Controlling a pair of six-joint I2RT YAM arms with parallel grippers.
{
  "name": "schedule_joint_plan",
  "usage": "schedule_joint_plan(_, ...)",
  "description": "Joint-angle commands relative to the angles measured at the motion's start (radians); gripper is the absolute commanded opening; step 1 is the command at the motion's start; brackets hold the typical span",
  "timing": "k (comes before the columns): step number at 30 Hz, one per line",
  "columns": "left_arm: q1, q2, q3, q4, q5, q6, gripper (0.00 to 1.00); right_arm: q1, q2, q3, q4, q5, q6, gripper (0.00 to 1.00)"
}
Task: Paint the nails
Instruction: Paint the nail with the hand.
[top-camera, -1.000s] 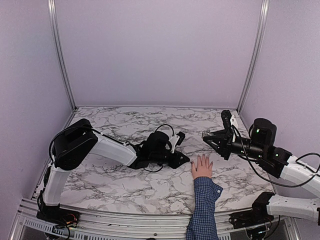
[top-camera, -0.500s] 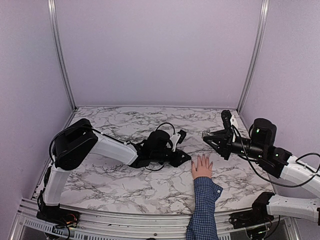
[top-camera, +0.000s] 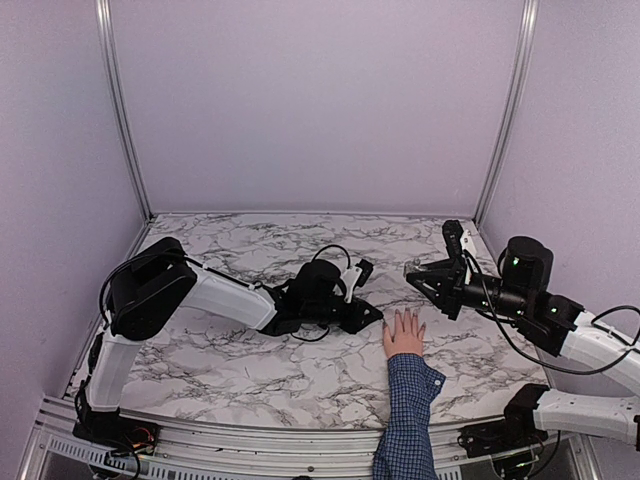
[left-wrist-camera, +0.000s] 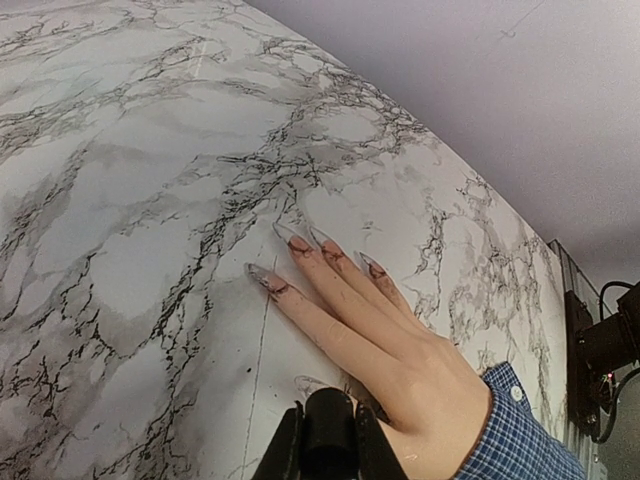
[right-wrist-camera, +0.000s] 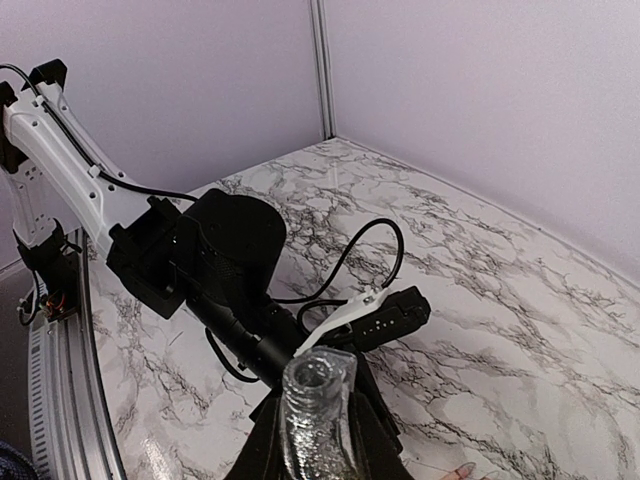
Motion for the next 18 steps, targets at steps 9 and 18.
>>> schedule_joint_plan(9,0.012,0.025,0.023,0.003,-0.015,-0.004,0.0,-0.008,-0.013,0.004,0.03,0.008,0.009,0.0)
schedule_joint_plan(18,0.019,0.031,0.032,-0.001,-0.008,-0.007,0.0,-0.008,-0.012,0.002,0.031,0.01,0.007,0.0)
